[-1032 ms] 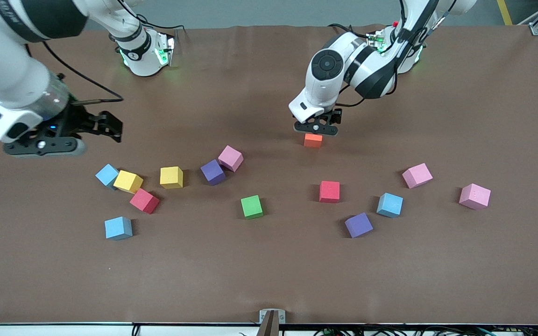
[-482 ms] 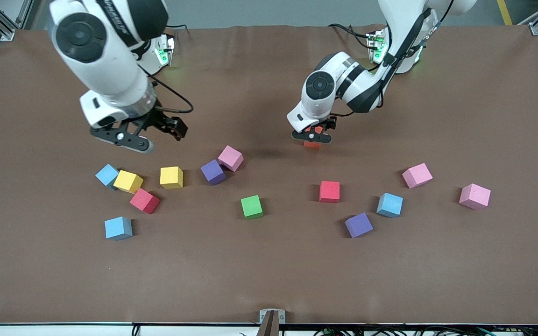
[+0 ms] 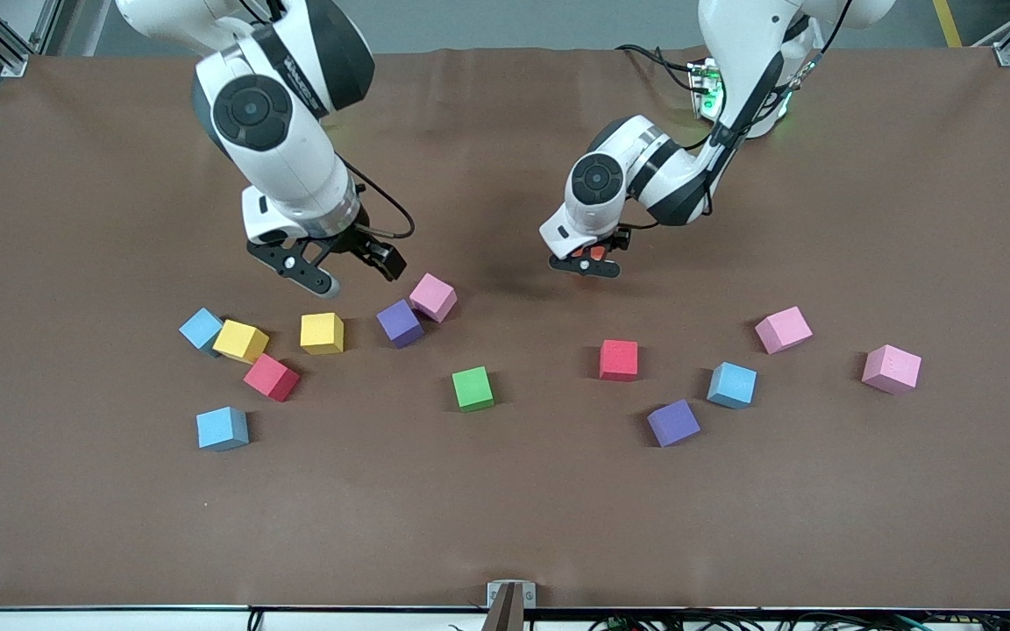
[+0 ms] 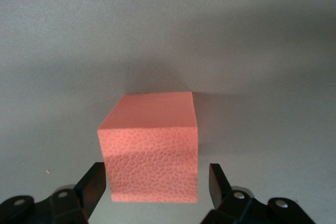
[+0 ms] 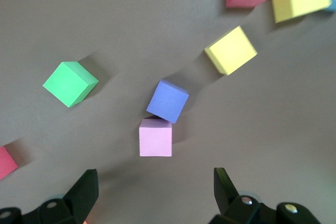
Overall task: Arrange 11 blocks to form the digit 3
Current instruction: 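Lift the orange cube with the left gripper while the right gripper grasps the pink cube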
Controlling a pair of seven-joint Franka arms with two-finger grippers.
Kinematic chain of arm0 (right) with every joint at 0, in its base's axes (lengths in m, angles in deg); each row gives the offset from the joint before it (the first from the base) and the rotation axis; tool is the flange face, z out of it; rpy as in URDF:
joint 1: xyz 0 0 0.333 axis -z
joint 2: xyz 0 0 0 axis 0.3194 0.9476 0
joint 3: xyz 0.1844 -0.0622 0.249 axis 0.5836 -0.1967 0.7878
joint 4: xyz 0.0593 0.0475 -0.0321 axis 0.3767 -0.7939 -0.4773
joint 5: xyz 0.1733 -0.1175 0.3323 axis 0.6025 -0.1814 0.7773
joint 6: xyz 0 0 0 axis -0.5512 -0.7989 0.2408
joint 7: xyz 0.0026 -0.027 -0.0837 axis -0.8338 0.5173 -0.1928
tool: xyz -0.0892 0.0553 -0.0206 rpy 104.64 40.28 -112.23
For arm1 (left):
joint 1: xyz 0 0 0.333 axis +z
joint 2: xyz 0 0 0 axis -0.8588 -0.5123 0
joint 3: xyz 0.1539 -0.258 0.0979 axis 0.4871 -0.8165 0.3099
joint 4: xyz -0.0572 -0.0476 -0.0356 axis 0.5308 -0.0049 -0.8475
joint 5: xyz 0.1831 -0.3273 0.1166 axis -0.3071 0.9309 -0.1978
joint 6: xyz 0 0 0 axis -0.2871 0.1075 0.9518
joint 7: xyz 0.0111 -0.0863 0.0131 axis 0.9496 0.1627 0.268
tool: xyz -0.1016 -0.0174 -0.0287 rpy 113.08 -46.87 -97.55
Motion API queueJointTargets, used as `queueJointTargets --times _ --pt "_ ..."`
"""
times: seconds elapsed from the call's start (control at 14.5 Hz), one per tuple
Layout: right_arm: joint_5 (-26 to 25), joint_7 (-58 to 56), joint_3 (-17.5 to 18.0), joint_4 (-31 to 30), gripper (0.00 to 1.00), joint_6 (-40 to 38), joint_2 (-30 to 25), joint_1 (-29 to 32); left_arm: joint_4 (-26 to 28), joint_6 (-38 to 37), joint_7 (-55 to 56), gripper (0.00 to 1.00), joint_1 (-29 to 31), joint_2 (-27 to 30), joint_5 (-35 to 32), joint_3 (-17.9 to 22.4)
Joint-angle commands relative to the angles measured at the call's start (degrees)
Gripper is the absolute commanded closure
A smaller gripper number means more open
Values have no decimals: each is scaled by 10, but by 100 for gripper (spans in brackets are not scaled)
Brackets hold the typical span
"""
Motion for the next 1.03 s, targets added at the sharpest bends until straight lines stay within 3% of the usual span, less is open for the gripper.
queueJointTargets --times 0.0,0.14,0.21,0.41,0.96 --pt "14 52 -5 -18 3 46 30 -12 -8 4 10 29 -1 -8 -17 1" --pt "14 78 -5 -19 3 72 56 -22 -8 19 11 54 0 -12 -20 1" --pt "14 88 -5 -20 3 81 66 -26 -12 24 12 61 0 -15 -20 1" --pt "14 95 -5 -22 3 91 92 -49 -51 23 86 65 -17 -24 -20 0" --pt "14 110 -5 -121 2 207 93 -76 -115 23 168 65 -67 -64 -14 -1"
